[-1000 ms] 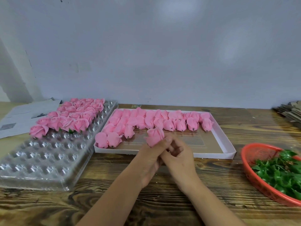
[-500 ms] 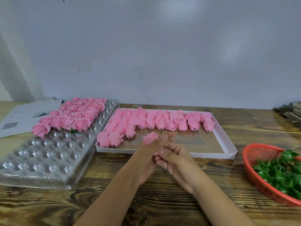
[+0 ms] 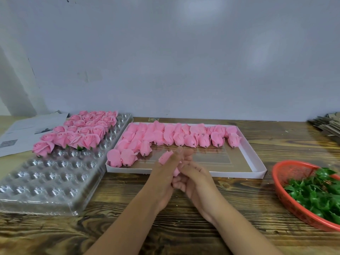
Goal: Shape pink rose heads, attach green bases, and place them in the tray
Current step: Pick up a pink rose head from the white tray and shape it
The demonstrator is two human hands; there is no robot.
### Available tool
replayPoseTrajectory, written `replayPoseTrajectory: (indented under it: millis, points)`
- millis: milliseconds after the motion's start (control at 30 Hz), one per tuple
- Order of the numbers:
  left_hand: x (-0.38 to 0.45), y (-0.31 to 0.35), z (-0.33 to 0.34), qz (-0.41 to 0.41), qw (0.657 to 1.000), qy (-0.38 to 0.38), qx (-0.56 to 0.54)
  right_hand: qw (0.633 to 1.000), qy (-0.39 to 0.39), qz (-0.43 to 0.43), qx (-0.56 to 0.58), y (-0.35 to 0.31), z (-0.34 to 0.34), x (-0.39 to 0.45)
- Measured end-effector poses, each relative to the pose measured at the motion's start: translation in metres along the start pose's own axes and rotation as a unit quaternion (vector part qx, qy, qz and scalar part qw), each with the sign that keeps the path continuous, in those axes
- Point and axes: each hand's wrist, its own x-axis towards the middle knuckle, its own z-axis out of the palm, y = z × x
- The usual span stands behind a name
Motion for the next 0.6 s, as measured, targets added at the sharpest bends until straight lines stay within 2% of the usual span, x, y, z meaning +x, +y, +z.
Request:
replayPoseTrajectory:
  millis: [200,333,400,467,533,600]
  points:
    - [0.0,0.0,-0.003,0.026,0.999,-0.003,0.031,0.985,-0.042,0.114,0.122,-0.006,-0.001,0.0]
    - [0.002,0.0,-0.005,0.013,0.999,-0.014,0.028,0.985,-0.045,0.125,0.113,-0.007,-0.003,-0.001]
    - [0.003,-0.001,-0.004,-0.002,1.0,0.003,0.01,0.995,-0.012,0.088,0.045,-0.002,-0.001,-0.001]
    - [0.005,-0.003,-0.003,-0.012,1.0,0.018,-0.02,0.993,0.052,-0.005,-0.102,0.004,0.001,-0.002]
    - [0.007,-0.004,-0.003,-0.019,0.997,0.037,-0.065,0.957,0.097,-0.132,-0.24,0.01,0.003,-0.004]
    - [0.007,-0.004,-0.003,-0.026,0.993,0.04,-0.108,0.93,0.081,-0.212,-0.289,0.015,0.004,-0.006]
